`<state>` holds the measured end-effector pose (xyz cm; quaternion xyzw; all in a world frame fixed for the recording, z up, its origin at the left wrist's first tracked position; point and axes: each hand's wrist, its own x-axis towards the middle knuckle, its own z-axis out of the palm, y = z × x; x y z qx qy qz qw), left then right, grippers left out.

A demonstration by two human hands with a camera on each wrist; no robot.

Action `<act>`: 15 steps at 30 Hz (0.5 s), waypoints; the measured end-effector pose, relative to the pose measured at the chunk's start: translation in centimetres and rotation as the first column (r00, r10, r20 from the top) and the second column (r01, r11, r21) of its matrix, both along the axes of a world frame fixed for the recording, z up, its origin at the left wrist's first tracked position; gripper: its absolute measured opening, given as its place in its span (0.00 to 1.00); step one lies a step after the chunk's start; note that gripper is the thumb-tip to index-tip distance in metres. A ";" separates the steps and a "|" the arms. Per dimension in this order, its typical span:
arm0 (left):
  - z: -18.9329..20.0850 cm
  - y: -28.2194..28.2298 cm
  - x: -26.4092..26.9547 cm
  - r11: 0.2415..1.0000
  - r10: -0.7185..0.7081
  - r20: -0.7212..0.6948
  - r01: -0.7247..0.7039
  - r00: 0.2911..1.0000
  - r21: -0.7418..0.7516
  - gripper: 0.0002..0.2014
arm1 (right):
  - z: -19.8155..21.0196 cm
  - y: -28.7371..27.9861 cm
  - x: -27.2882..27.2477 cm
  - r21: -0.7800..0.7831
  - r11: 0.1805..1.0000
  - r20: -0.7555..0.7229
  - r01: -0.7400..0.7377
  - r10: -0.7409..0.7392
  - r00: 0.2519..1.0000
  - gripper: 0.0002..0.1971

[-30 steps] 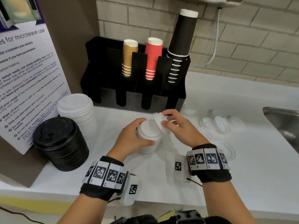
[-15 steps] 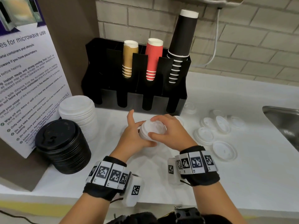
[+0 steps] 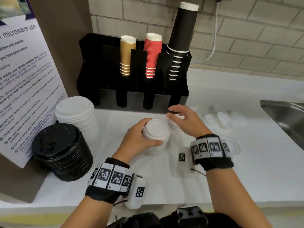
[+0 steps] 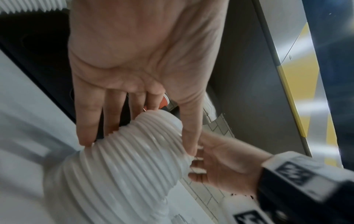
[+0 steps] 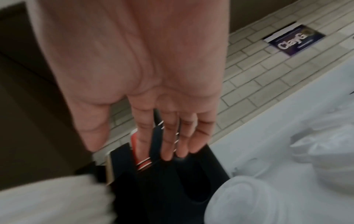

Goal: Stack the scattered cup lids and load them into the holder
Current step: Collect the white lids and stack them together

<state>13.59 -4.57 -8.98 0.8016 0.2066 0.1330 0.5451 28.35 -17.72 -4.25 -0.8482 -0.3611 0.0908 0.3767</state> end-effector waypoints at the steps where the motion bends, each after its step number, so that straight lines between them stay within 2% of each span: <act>1: 0.1 0.0 0.0 1.000 -0.002 -0.006 0.002 1.000 0.005 0.34 | 0.1 -0.1 1.3 -0.112 0.992 0.003 0.056 -0.056 0.998 0.19; 3: 0.2 -0.1 0.1 1.000 -0.009 -0.018 0.009 1.000 0.020 0.35 | 0.1 0.0 3.6 -0.431 0.898 0.022 0.092 -0.092 0.996 0.25; 5: 0.5 -0.1 0.2 0.999 -0.012 -0.025 0.013 1.000 0.038 0.35 | -0.2 0.4 4.8 -0.619 0.781 0.062 0.084 -0.059 0.996 0.31; 9: 0.7 0.1 0.3 0.999 -0.018 -0.032 0.019 0.999 0.046 0.33 | -1.1 1.7 5.5 -0.712 0.699 0.108 0.059 0.027 0.994 0.38; 15: 0.6 0.3 0.2 0.999 -0.025 -0.033 0.026 0.999 0.032 0.32 | -1.7 2.3 5.6 -0.712 0.701 0.133 0.045 0.071 0.989 0.35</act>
